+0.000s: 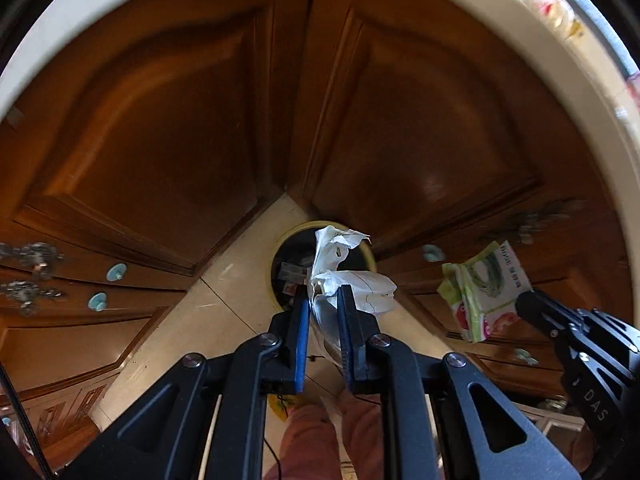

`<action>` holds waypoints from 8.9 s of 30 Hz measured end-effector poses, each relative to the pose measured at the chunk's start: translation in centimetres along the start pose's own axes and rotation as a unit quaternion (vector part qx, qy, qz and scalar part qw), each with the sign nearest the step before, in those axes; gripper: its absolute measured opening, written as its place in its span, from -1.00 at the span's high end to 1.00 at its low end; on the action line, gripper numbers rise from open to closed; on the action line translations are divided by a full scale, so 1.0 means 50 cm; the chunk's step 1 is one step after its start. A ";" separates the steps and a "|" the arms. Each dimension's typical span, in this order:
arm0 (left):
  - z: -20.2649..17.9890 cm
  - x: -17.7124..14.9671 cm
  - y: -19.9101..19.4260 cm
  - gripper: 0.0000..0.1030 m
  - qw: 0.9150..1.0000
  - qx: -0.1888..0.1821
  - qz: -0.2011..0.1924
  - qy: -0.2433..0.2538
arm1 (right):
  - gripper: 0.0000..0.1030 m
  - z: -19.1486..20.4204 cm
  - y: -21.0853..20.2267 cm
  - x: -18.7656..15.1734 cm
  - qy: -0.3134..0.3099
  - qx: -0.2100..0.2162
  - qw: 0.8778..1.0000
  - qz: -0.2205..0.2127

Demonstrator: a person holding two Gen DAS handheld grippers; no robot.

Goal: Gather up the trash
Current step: 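Carry the paper and seed packet down over the floor bin with both tools, then open both tools to drop the paper and packet into the bin, then raise both open tools back up to the counter trash, then grasp the crumpled clear plastic bag with the left tool while the right tool grasps the white plastic wrap, then carry the clear bag and white wrap down over the floor bin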

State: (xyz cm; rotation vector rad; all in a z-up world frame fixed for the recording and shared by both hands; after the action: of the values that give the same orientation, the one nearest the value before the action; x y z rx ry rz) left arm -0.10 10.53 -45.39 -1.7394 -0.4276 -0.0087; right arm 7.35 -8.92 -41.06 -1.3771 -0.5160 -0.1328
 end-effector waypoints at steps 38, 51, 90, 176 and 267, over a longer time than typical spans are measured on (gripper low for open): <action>0.082 -0.054 0.461 -0.39 0.993 0.059 0.091 0.051 | 0.57 -0.017 0.526 -0.054 -0.065 -0.002 0.992 0.111; 0.080 -0.044 0.322 -0.36 0.998 0.036 0.035 0.034 | 0.50 -0.012 0.401 -0.052 -0.009 0.023 0.996 0.090; -0.303 0.102 -0.696 -0.68 0.942 -0.097 -0.228 0.227 | -0.09 -0.072 -0.689 0.117 0.046 -0.056 0.981 -0.181; -0.395 0.835 -0.118 -0.44 0.969 -0.048 -0.223 0.095 | 0.88 -0.282 -0.029 0.793 -0.008 0.041 0.994 -0.099; -0.053 -0.011 -0.140 0.94 0.992 -0.090 0.000 0.089 | 0.88 0.054 -0.202 0.067 0.007 0.074 0.997 -0.020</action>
State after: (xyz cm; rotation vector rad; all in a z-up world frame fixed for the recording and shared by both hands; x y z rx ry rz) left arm -2.03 8.89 -38.32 -1.8982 -0.3034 -0.2064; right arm 5.67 -7.72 -30.28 -1.2207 -0.5317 -0.1327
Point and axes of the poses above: each gripper's, at about its wrist camera, not at the fingertips, and y roughly the way its jaws point, z to its left, x to its top, the point moved 5 cm from there along y, roughly the way its jaws point, and after that the axes turned 3 degrees about -x, right-handed, at the moved point
